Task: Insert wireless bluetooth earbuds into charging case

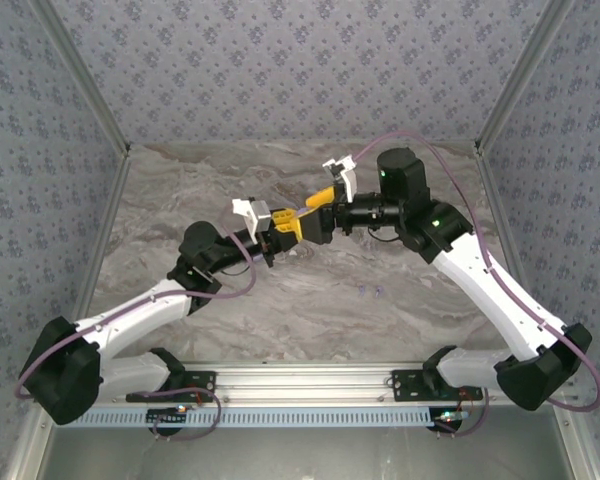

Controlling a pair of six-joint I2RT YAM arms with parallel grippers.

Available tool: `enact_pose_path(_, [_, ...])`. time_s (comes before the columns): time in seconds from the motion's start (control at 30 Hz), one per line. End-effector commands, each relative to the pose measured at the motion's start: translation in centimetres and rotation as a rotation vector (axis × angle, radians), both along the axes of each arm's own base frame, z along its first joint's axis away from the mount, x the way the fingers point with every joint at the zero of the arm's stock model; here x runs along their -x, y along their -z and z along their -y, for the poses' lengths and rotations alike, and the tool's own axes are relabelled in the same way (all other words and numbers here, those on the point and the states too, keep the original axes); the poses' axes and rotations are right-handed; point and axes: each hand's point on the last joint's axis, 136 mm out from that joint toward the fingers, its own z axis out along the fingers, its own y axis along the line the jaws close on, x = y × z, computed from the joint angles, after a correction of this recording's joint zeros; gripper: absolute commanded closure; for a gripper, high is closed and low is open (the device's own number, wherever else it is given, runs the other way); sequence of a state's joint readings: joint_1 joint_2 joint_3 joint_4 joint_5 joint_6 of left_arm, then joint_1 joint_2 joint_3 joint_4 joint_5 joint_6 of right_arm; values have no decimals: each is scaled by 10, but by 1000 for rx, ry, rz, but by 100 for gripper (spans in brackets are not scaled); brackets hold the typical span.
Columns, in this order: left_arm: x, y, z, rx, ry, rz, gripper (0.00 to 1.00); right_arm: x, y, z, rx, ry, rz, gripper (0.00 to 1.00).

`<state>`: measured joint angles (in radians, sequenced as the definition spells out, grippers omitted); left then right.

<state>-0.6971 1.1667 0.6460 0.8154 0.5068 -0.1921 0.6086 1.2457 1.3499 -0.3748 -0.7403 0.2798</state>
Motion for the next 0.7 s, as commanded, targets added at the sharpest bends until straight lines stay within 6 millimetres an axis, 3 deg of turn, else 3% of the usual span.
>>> enact_pose_path(0.0, [-7, -16, -1, 24, -31, 32, 100, 11, 2, 3, 13, -12, 5, 0])
enact_pose_path(0.23, [-12, -10, -1, 1, -54, 1, 100, -5, 0, 17, 72, 122, 58, 0])
enact_pose_path(0.4, [-22, 6, -4, -46, -97, -53, 100, -35, -3, 59, 146, 412, 142, 0])
enact_pose_path(0.5, [-37, 29, -8, -115, -155, -142, 100, -47, -9, 91, 51, 557, 150, 0])
enact_pose_path(0.67, [-73, 95, -23, -221, -262, -377, 100, -50, -1, 118, -105, 653, 99, 0])
